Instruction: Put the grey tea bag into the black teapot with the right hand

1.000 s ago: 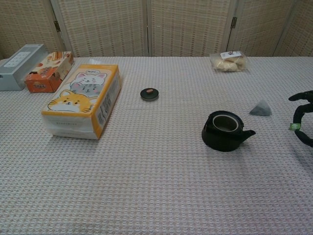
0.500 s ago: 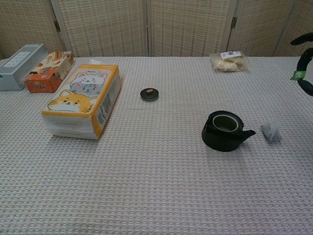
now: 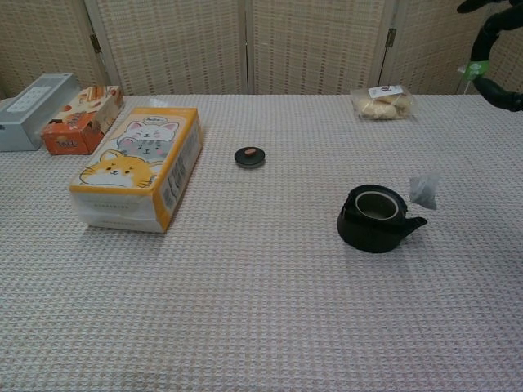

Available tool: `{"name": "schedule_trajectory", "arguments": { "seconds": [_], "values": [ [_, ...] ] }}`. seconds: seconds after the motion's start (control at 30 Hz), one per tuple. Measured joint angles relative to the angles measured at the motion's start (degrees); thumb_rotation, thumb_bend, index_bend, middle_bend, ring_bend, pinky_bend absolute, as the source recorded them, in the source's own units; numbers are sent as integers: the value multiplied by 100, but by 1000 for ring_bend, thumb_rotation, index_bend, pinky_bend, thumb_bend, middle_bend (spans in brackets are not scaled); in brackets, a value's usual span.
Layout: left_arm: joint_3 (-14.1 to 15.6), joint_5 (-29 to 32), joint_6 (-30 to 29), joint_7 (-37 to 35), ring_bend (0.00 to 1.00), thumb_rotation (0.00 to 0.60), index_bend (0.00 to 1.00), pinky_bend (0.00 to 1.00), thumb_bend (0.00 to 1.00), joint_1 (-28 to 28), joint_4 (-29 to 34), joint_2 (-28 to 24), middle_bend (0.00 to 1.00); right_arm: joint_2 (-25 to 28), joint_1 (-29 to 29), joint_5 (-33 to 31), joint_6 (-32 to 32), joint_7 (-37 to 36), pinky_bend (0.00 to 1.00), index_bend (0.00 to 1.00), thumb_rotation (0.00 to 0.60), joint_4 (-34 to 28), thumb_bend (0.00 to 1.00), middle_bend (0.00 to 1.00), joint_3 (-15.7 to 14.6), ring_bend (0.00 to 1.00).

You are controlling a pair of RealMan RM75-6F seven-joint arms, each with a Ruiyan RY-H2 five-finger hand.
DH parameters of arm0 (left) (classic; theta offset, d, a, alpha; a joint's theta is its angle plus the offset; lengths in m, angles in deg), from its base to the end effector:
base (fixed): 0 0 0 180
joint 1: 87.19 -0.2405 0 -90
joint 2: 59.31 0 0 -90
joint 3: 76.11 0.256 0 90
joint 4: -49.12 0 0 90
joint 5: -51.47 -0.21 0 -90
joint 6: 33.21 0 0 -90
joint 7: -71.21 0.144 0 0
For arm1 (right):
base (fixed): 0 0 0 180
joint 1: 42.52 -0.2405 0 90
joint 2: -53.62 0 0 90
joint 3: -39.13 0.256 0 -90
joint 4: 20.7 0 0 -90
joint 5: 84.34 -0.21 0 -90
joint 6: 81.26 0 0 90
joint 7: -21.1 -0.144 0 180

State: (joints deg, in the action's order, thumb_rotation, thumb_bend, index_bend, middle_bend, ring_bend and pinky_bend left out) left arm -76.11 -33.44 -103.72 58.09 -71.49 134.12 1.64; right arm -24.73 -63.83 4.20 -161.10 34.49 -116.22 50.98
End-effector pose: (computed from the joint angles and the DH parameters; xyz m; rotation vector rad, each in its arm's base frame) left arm -0.3276 0.2325 0.1577 -1.5660 -1.0507 -0.8412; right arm -0.1860 -0.2731 0.0919 1.5312 -0.7055 1.2467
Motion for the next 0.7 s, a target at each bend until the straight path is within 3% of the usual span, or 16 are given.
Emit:
{"name": "schedule_trajectory", "arguments": {
  "seconds": [0.37,0.7],
  "values": [
    [-19,25,46,-319,0,600,10,92,139,-7,-124,-52,0,-91,-285,-129,154,481,0,623,600,-180,410,131,184,0],
    [-38,79,186,-471,0,600,10,92,139,32,-231,-49,0,-315,-515,-247,381,562,0,623,600,142,409,131,164,0]
  ]
}}
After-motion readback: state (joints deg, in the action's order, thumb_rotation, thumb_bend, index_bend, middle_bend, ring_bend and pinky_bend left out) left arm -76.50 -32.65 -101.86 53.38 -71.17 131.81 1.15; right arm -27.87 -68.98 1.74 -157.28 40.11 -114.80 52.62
